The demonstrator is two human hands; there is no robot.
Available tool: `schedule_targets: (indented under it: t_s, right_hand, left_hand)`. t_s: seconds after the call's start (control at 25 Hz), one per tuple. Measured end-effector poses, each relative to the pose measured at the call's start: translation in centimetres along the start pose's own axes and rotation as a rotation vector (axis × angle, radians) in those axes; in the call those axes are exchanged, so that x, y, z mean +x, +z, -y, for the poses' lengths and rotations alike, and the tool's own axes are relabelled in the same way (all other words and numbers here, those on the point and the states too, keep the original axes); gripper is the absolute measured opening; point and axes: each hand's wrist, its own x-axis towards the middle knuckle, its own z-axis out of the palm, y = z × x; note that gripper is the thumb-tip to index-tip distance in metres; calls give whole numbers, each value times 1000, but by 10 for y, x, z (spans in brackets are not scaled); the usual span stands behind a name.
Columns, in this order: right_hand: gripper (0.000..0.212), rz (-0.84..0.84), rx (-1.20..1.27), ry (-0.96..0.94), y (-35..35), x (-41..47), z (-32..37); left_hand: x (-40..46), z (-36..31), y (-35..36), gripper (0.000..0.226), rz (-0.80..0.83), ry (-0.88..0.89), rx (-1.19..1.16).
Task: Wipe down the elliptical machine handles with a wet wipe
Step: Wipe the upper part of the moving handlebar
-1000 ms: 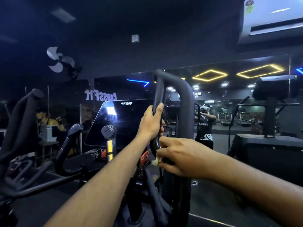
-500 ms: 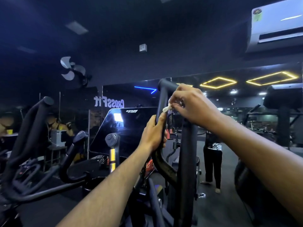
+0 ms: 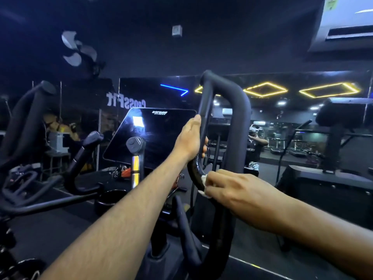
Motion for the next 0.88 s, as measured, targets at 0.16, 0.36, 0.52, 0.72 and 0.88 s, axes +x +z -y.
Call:
schedule_targets:
  t_s: [0.16,0.36,0.52,0.72,0.88]
  right_hand:
    - [12,-64,-116,-110,-4,-7,3]
    - [7,-197,-50,174,3,28,-7]
    - [35,-258,38,209,12,1,20]
    - [46,41,-67,42,-23,-6,21]
    - [34,192,-52,-97,-41,30,-3]
  left_hand:
    - [-2,1,0,41,2,16,8]
    - [-2,3,-3,46,10,25,36]
    - [0,7,-4,46,23,35,53]
    - [1,8,-6,44,29,61,55]
    - [0,6,-5,45,20,71,48]
